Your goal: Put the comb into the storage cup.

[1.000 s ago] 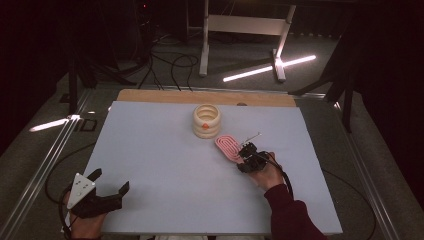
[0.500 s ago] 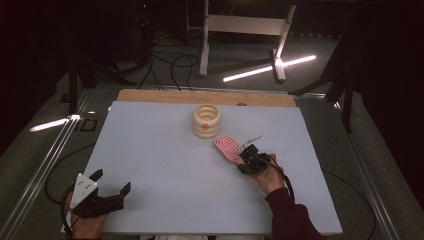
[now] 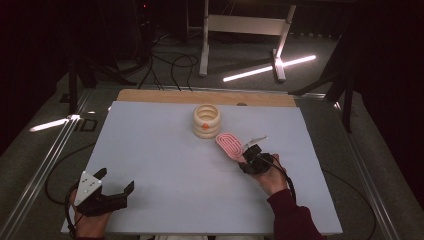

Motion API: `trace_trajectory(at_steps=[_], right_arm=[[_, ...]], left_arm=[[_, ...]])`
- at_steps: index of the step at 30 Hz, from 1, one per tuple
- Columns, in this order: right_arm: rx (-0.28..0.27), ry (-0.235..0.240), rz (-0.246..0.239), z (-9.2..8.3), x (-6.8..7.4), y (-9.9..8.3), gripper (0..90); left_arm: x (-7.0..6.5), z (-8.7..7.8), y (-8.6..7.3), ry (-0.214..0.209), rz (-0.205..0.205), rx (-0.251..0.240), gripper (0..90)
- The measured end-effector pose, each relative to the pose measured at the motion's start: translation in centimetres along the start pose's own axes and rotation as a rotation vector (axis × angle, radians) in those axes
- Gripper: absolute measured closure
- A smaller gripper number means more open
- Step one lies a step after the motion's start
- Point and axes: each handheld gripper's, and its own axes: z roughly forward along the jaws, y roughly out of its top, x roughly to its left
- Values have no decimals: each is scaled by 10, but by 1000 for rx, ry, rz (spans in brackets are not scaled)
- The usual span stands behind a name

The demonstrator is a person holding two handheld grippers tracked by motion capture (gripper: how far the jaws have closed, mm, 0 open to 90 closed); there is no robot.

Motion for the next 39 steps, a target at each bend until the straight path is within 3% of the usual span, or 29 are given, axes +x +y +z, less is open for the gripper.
trace_trajectory(at_steps=[2, 4, 12, 39], right_arm=[[-8, -1, -7, -2, 0, 0, 701], [-19, -7, -9, -6, 1, 1, 701], [-54, -2, -11, -15, 4, 4, 702], [-124, -3, -28, -33, 14, 16, 701]], left_arm=[[0, 0, 3, -5, -16, -4, 0], [-2, 1, 6, 2, -10, 16, 0], [-10, 7, 16, -36, 15, 21, 0], [-26, 28, 57, -123, 22, 37, 0]])
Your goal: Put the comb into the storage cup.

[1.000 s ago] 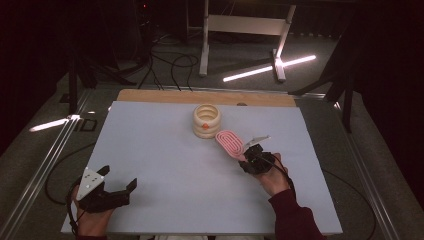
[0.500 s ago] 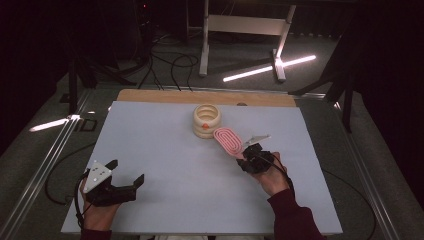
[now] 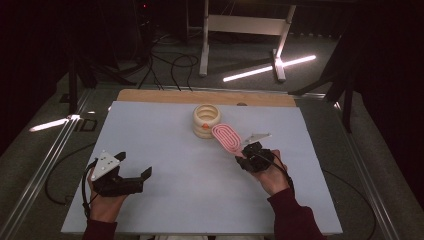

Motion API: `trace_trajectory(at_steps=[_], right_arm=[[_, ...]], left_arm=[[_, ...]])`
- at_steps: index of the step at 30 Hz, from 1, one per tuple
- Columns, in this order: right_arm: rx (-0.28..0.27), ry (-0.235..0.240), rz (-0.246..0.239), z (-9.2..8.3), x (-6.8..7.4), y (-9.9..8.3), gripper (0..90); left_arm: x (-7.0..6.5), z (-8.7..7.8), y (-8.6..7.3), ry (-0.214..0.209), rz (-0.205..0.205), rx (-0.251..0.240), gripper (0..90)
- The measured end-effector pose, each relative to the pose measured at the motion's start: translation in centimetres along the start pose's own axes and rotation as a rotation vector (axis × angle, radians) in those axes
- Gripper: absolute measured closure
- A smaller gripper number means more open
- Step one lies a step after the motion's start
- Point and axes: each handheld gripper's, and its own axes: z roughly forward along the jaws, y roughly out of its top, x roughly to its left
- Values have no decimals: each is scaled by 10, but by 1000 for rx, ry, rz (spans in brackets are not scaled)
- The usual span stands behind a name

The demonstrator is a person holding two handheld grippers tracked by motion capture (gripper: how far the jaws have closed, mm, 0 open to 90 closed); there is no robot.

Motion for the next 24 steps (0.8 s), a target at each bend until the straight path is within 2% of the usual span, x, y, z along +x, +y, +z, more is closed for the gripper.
trace_trajectory(at_steps=[14, 18, 24], right_arm=[[-28, 8, -30, -6, 9, 11, 701], [-47, 11, -36, -9, 12, 15, 701], [-65, 18, -43, -11, 17, 20, 701]], left_arm=[[-8, 14, 19, -44, 11, 36, 0], [-13, 22, 29, -60, 25, 62, 0], [-17, 30, 39, -89, 29, 56, 0]])
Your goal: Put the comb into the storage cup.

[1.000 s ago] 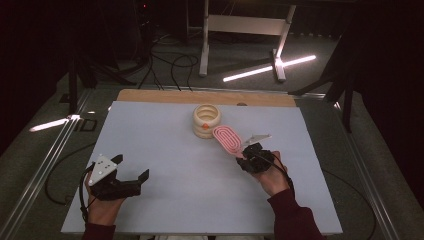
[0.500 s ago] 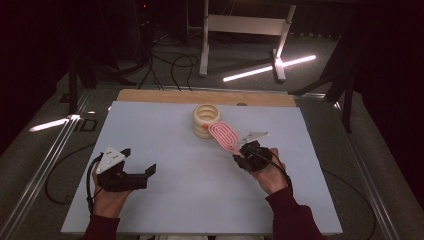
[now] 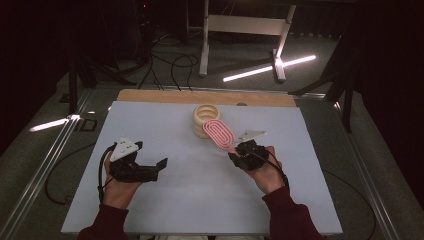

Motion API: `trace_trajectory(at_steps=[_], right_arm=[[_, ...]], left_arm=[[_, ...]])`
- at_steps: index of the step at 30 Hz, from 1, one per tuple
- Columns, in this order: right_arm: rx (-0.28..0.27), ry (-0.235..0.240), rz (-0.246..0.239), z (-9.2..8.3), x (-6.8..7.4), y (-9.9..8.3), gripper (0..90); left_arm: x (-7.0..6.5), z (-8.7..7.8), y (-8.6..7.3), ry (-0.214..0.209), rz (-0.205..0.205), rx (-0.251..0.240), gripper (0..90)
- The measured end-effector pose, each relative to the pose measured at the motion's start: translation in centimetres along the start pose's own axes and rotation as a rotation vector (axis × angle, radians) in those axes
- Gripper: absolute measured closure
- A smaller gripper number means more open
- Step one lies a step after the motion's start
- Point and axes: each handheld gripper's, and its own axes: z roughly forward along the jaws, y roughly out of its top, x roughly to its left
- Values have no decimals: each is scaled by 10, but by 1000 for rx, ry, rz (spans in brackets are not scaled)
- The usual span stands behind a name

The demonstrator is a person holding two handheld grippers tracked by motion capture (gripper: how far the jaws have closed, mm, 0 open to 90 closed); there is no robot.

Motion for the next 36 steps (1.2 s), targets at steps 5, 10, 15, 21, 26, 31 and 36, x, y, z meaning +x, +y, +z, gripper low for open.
trace_trajectory(at_steps=[5, 10, 15, 21, 26, 31, 36], right_arm=[[-22, 1, -9, -2, 3, 4, 701], [-35, 6, -17, -3, 8, 8, 701], [-59, 15, -18, -3, 13, 11, 701], [-77, 25, -24, -1, 19, 16, 701], [-90, 28, -28, -1, 23, 17, 700], [-97, 37, -32, 0, 26, 18, 701], [-109, 45, -39, 2, 31, 19, 701]], left_arm=[[-3, 7, 8, -15, 5, -4, 0], [-7, 16, 15, -41, 6, 10, 0], [-10, 25, 20, -83, -15, 0, 0], [-13, 34, 23, -108, -31, 10, 0], [-14, 40, 26, -115, -50, 16, 0], [-17, 46, 27, -125, -55, 21, 0], [-21, 51, 29, -142, -61, 19, 0]])
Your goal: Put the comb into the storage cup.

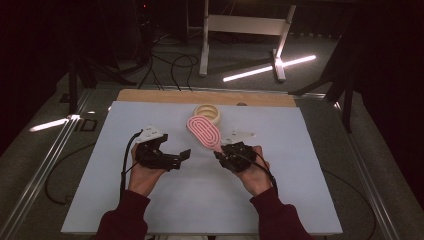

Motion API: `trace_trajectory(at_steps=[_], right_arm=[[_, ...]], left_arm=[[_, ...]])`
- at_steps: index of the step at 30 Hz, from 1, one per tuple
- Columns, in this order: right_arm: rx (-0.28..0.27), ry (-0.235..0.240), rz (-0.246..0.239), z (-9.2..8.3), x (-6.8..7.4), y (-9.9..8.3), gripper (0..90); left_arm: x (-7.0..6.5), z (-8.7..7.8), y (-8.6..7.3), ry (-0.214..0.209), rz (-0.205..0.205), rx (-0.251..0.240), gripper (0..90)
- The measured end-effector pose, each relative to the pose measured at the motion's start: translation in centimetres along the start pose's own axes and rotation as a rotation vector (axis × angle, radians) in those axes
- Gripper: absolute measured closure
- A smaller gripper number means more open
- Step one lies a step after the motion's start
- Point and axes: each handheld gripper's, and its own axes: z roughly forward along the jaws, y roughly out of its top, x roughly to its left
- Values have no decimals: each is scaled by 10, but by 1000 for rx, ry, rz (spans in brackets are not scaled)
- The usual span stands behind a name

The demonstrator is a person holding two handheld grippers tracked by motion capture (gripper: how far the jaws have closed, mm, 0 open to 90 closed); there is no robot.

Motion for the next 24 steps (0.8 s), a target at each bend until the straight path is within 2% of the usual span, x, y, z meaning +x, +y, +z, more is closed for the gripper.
trace_trajectory(at_steps=[13, 24], right_arm=[[-21, 24, -18, 5, 11, 3, 701], [-43, 34, -35, 7, 20, 5, 701]], left_arm=[[-5, 12, 1, -16, -24, -5, 0], [-6, 23, 4, -48, -69, 2, 0]])
